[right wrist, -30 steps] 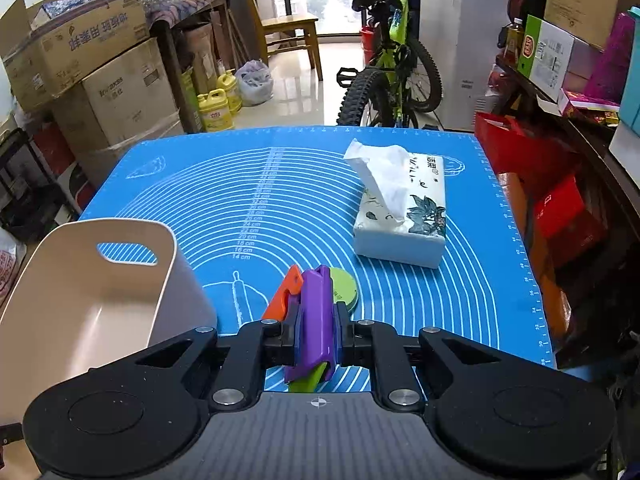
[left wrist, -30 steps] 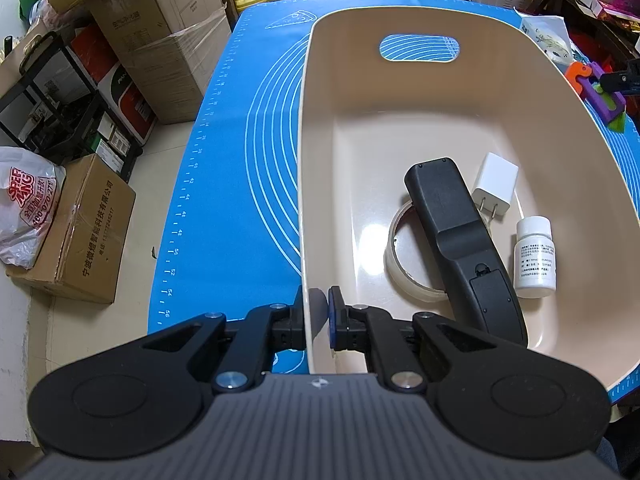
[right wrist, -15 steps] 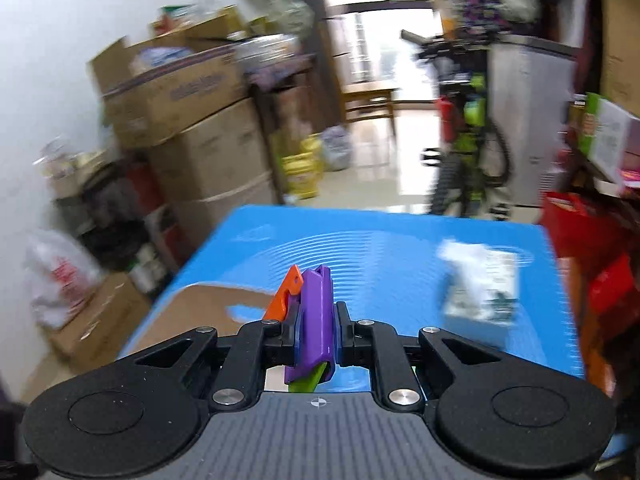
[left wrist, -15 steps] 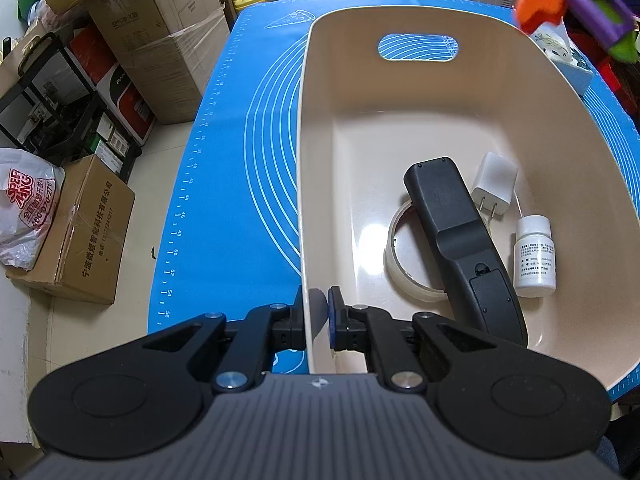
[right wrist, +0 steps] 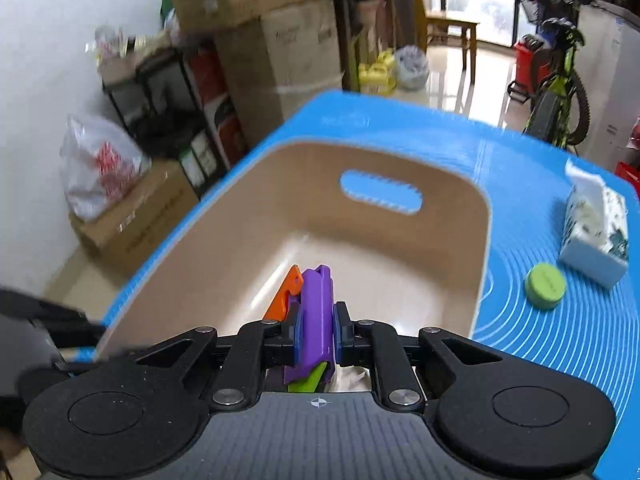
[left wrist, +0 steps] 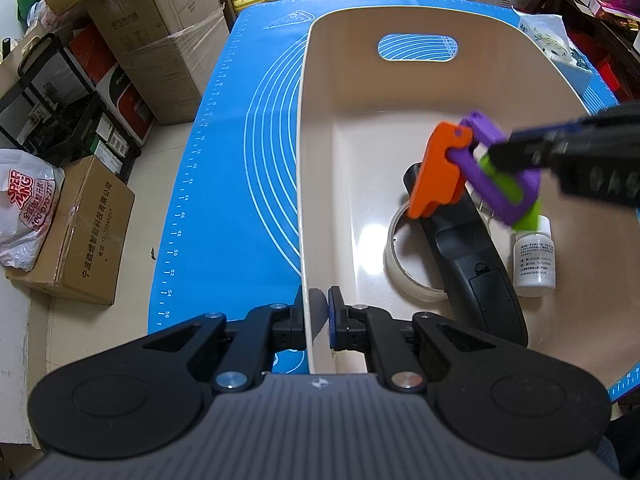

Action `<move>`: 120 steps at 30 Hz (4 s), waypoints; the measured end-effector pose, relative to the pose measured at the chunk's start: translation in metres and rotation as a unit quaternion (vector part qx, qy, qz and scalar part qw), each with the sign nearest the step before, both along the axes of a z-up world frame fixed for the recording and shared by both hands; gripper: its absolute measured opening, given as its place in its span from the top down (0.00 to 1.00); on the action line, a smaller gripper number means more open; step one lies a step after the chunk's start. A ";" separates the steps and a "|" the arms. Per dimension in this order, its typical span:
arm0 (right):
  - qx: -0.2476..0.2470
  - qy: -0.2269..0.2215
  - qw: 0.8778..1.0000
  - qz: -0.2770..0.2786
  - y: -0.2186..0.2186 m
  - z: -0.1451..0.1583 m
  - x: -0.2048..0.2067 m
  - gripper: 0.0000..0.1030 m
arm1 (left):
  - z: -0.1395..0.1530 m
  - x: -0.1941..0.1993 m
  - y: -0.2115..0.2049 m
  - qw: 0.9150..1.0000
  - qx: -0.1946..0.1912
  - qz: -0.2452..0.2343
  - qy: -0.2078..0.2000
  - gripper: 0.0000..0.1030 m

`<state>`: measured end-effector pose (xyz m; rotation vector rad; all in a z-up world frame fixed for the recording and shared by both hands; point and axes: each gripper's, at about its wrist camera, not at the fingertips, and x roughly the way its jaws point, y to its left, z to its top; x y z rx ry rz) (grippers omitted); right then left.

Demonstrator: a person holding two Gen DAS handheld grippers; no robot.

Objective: Organize rigid objects
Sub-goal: 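Carry the toy knife into the basket and release it, then grasp the silver keys with the right gripper, then carry the keys into the basket and open the right gripper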

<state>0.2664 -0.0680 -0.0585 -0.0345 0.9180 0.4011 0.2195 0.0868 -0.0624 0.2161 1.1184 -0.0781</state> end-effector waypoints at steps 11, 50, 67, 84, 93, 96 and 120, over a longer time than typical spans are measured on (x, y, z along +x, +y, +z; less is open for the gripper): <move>0.025 -0.028 0.999 0.020 -0.034 0.030 -0.013 0.40 | 0.000 0.000 0.000 1.000 -0.003 0.002 -0.002 0.91; -0.092 0.079 0.992 0.016 -0.124 -0.071 0.015 0.78 | 0.001 0.000 0.004 1.000 -0.004 0.000 -0.002 0.90; -0.091 0.059 0.994 0.012 -0.126 -0.052 0.011 0.84 | 0.001 -0.001 0.005 1.000 -0.005 0.002 -0.003 0.90; -0.017 -0.101 0.995 0.018 -0.103 0.058 -0.011 0.84 | 0.002 -0.001 0.005 1.000 -0.004 0.002 -0.004 0.90; 0.002 -0.093 0.994 0.063 -0.043 0.056 -0.013 0.84 | 0.001 -0.001 0.005 1.000 -0.004 0.002 -0.004 0.90; -0.007 -0.075 0.995 0.065 -0.026 0.040 -0.011 0.84 | 0.002 0.000 0.005 1.000 -0.004 0.001 -0.003 0.90; -0.011 -0.056 0.998 -0.020 -0.080 0.036 -0.021 0.39 | 0.001 0.001 0.004 1.000 -0.006 0.002 -0.004 0.90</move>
